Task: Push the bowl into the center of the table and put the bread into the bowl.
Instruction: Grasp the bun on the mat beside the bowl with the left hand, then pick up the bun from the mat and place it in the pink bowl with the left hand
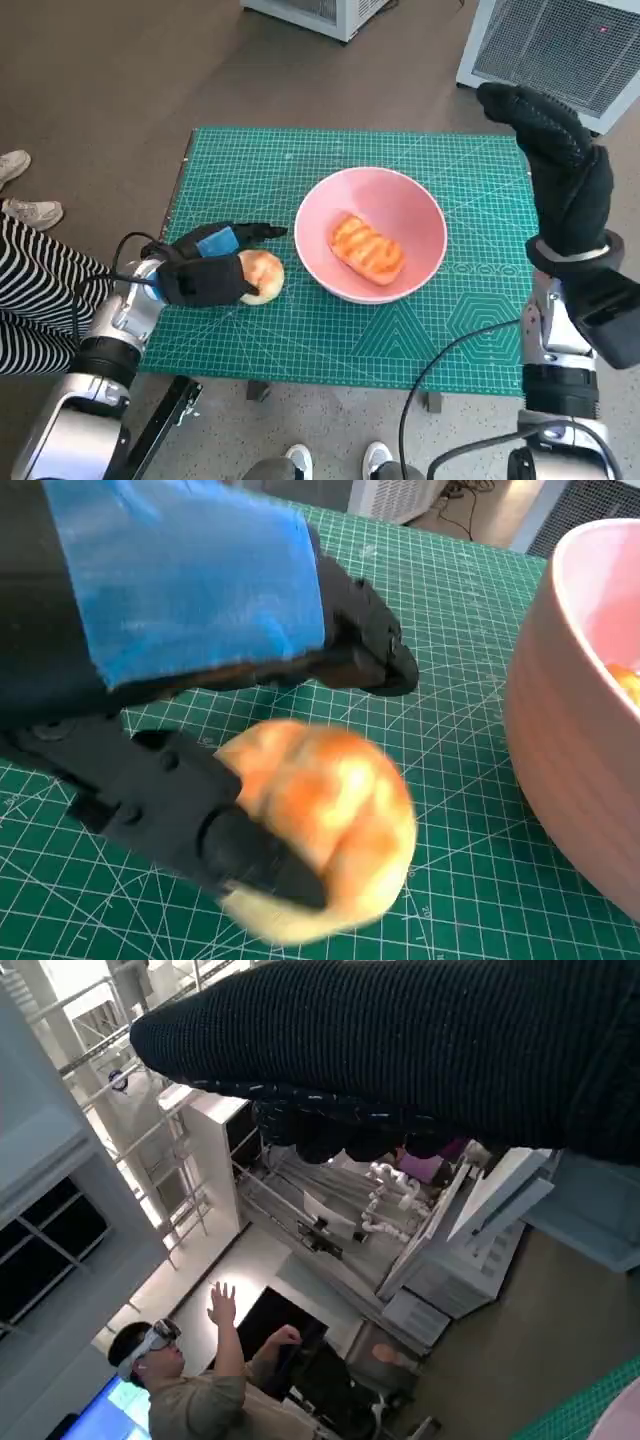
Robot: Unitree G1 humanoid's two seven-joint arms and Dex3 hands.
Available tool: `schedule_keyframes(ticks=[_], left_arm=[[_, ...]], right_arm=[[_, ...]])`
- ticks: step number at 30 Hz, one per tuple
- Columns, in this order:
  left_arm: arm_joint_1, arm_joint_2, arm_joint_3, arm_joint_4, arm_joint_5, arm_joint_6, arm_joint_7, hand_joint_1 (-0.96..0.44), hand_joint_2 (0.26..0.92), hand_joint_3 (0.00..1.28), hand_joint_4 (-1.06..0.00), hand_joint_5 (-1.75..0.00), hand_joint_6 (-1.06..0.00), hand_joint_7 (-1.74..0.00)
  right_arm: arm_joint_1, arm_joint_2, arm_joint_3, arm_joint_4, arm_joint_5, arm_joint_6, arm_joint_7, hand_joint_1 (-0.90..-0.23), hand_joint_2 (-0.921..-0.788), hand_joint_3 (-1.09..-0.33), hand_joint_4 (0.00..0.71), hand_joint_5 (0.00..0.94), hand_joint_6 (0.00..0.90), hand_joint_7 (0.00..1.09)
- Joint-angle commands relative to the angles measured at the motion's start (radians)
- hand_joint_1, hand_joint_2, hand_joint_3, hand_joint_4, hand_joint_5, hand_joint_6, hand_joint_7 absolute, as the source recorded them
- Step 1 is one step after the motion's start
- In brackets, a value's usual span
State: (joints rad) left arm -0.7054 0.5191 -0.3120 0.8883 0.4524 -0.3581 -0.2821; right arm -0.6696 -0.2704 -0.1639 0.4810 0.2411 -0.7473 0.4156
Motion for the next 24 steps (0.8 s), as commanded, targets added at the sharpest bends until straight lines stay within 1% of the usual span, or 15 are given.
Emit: schedule_keyframes(ticks=[1,4,9,16,24], left_arm=[[0.027,0.02,-0.027,0.001,0.029,-0.02,-0.012,0.01,0.912,0.05,-0.77,-0.93,-0.59,-1.06],[0.03,0.032,-0.023,-0.02,0.025,-0.029,-0.023,0.0,0.914,0.03,-0.79,-1.02,-0.62,-1.12],[0.051,0.063,-0.001,-0.104,0.0,-0.04,-0.053,0.0,0.917,0.03,-0.79,-1.06,-0.63,-1.15],[0.101,0.097,0.053,-0.261,-0.05,-0.021,-0.096,0.0,0.914,0.03,-0.8,-1.04,-0.64,-1.16],[0.16,0.123,0.142,-0.457,-0.125,0.008,-0.128,0.0,0.913,0.03,-0.8,-1.04,-0.64,-1.15]], right_arm=[[0.024,-0.003,-0.006,0.006,0.011,0.015,0.009,-0.716,-0.921,-0.748,0.144,0.002,-0.001,0.52],[0.025,-0.002,-0.006,0.007,0.011,0.015,0.01,-0.715,-0.921,-0.748,0.144,0.002,-0.001,0.52],[0.025,0.0,-0.007,0.006,0.006,0.014,0.005,-0.709,-0.921,-0.75,0.142,0.001,-0.001,0.52],[0.023,0.004,-0.007,0.0,0.002,0.021,-0.001,-0.704,-0.921,-0.753,0.142,0.001,-0.001,0.52],[0.023,0.007,-0.008,0.005,0.004,0.019,0.001,-0.701,-0.921,-0.753,0.142,0.001,-0.001,0.52]])
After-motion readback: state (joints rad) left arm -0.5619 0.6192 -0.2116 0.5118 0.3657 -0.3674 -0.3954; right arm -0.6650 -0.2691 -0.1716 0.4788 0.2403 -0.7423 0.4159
